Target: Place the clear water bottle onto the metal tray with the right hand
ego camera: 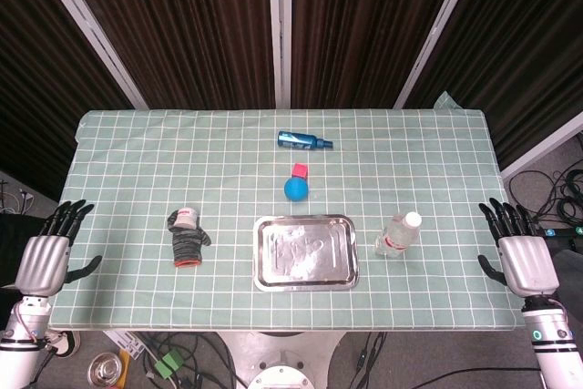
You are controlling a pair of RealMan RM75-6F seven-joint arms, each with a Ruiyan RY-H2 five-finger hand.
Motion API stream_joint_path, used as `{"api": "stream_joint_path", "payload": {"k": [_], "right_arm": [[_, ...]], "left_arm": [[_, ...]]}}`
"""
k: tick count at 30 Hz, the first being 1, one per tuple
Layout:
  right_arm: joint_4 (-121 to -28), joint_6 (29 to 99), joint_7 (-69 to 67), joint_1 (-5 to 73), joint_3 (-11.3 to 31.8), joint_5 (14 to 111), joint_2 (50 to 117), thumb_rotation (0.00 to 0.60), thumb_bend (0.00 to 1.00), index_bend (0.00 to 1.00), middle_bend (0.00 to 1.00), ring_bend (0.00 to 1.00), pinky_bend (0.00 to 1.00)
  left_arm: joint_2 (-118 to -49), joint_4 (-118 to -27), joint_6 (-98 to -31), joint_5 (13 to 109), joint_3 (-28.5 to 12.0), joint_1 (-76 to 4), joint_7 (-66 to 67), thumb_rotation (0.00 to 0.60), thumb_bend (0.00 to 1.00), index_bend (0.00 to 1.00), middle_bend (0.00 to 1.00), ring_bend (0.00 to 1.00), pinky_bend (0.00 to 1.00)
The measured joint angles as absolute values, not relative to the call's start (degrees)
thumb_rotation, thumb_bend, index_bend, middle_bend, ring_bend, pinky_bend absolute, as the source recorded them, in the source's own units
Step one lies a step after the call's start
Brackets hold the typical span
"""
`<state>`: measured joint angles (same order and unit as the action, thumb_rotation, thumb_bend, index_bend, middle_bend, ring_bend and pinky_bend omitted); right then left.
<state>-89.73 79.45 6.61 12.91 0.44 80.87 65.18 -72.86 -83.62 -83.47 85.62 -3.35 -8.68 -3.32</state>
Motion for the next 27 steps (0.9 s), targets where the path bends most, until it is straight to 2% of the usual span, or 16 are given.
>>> {"api": "stream_joint_path", "payload": {"k": [4,10,14,22,27], "right_arm": [[-89.65,79.24,6.13,12.84,0.93,81.14,65.24,0.6,0.19,0.0,0.02,0.0,0.0],[-90.37,79.57,1.12,12.38,1.46,81.63,64.92,0.6,0.01,0.0,0.04,0.0,0.0],[-90.72,79.59,-7.37,11.91,1.92,81.77,65.1,0.6,0.0,0.0,0.04,0.0,0.0],[-87.68,77.66,-40.87,10.88,2.96,81.41,69.14,0.6,0.0,0.0,0.05,0.0,0.0],[-78.41,73.53,-60.81,11.61,2.83,82.73,75.24,0.6,0.0,0.0,0.04,0.0,0.0]], "left_arm": [[-72.8,-83.96,-83.5,85.74,-3.47,-8.83,-3.28,0.6,0.23,0.16,0.18,0.09,0.19],[-72.79,-84.57,-83.35,85.98,-3.23,-8.91,-2.38,0.6,0.23,0.16,0.18,0.09,0.19],[-73.07,-84.18,-82.69,85.42,-3.41,-9.18,-2.62,0.6,0.23,0.16,0.18,0.09,0.19],[-73.62,-82.6,-82.13,85.55,-3.12,-9.34,-4.61,0.6,0.23,0.16,0.18,0.09,0.19],[-73.83,-81.69,-82.45,86.31,-2.89,-9.44,-5.16,0.6,0.23,0.16,0.18,0.09,0.19]]}}
